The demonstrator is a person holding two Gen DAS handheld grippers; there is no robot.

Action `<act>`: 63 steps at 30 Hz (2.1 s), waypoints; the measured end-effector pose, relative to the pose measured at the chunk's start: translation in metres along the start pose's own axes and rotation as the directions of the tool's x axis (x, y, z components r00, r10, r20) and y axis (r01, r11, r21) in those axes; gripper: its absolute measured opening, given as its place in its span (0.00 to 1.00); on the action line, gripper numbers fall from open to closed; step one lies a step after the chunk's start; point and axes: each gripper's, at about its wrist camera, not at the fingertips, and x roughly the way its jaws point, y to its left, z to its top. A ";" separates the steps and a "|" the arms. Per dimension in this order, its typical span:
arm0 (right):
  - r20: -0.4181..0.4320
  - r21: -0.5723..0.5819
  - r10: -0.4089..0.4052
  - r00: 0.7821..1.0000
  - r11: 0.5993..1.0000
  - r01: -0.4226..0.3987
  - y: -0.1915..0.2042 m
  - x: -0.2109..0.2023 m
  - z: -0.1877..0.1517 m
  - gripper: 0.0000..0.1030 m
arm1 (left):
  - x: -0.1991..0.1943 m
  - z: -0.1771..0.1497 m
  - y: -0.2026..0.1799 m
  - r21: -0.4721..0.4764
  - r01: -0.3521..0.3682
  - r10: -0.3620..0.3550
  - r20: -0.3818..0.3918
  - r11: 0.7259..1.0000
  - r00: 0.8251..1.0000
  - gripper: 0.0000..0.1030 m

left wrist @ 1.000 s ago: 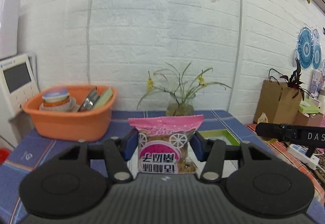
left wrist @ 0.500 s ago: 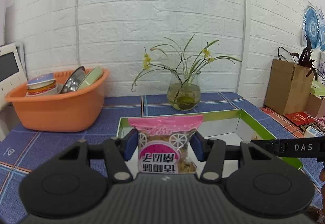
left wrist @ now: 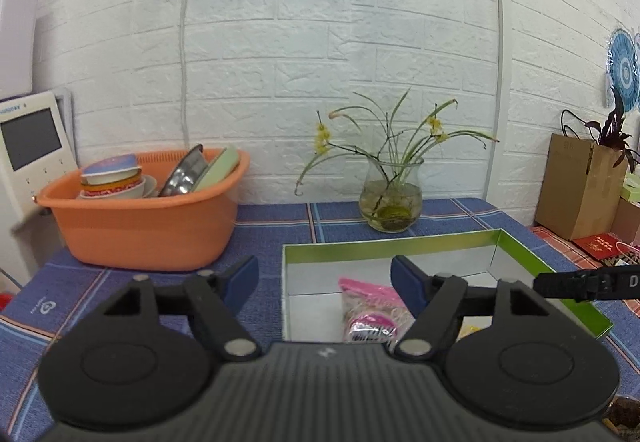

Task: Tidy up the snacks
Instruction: 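Open the right tool to drop the yellow packet into the green box, then grasp the clear candy bag with the right tool while the left grasps the yellow-orange bag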

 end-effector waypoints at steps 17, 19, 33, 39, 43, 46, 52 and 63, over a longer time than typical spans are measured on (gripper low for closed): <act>0.025 -0.006 0.021 0.999 1.000 -0.020 -0.020 -0.113 -0.067 0.74 | -0.124 -0.069 -0.015 0.056 0.067 -0.065 -0.039 0.996 0.997 0.98; 0.011 0.007 0.000 1.000 1.000 0.000 -0.022 -0.106 -0.067 0.74 | -0.126 -0.071 -0.034 0.115 0.097 -0.094 -0.035 0.989 0.995 0.98; -0.270 -0.038 0.023 0.963 0.999 -0.034 0.009 -0.011 -0.049 0.98 | -0.114 -0.115 -0.143 0.408 0.385 -0.349 -0.162 0.828 0.923 0.78; -0.311 -0.090 0.033 0.950 0.994 -0.064 0.009 -0.004 -0.048 0.63 | -0.081 -0.109 -0.128 0.265 0.437 -0.385 -0.228 0.859 0.894 0.70; -0.196 -0.027 0.070 0.978 0.997 -0.077 -0.005 -0.042 -0.042 0.62 | -0.074 -0.103 -0.124 0.211 0.450 -0.399 -0.243 0.868 0.884 0.70; -0.097 0.027 0.098 0.990 0.995 -0.096 -0.016 -0.080 -0.042 0.63 | -0.078 -0.101 -0.133 0.246 0.462 -0.412 -0.231 0.852 0.882 0.70; -0.018 0.048 0.094 0.995 0.995 -0.093 -0.020 -0.118 -0.046 0.63 | -0.064 -0.110 -0.160 0.301 0.453 -0.362 -0.312 0.839 0.878 0.73; 0.024 0.135 0.109 0.994 0.985 -0.111 -0.036 -0.141 -0.066 0.63 | -0.071 -0.106 -0.159 0.289 0.367 -0.281 -0.300 0.884 0.912 0.43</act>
